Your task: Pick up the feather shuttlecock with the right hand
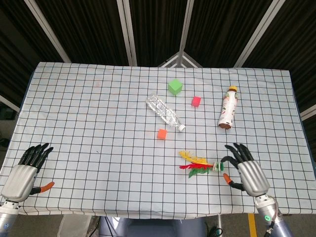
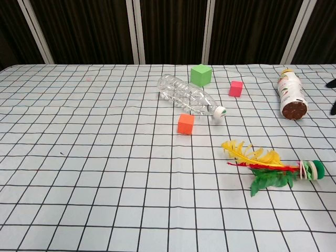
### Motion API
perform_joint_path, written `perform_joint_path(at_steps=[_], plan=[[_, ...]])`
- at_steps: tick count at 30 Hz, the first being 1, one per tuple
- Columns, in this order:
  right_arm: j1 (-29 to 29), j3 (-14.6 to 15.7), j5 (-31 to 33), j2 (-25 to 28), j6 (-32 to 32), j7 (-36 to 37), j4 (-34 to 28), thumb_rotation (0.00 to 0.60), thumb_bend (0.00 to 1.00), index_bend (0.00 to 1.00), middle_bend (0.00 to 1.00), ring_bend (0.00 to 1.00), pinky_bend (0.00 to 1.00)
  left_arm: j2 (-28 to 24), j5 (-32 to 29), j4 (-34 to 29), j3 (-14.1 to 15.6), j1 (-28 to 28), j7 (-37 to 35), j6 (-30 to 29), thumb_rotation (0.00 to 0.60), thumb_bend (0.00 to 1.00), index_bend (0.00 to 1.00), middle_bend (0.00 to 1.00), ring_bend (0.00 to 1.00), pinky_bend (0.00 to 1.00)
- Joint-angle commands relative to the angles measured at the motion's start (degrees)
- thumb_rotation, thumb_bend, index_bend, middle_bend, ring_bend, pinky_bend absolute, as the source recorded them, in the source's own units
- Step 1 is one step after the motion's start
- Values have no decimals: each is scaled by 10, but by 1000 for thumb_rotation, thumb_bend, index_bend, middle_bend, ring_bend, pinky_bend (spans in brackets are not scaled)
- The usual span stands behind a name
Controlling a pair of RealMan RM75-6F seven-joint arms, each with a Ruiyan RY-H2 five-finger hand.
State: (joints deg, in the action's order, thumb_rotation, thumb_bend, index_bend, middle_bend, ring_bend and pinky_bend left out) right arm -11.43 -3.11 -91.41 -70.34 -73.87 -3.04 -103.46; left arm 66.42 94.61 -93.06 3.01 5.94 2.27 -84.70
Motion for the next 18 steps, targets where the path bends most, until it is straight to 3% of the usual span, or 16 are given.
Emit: perform_joint_path(at_steps=[1,8,18], plan=[[-34,-14,37,-65,48,-54,-11,600,406,416,157,0,0,-1,-1,-1,0,0,-3,1,600,0,0,0,0,0],[-65,-30,96,-178,82,-122,25,600,406,439,173,0,0,-4,-2,-1,1,2,-9,5,600,0,0,0,0,0],[-85,-54,150,-267,82,-144,80,600,406,459,183,0,0,-4,-3,-3,2,3,-11,8,600,0,0,0,0,0]])
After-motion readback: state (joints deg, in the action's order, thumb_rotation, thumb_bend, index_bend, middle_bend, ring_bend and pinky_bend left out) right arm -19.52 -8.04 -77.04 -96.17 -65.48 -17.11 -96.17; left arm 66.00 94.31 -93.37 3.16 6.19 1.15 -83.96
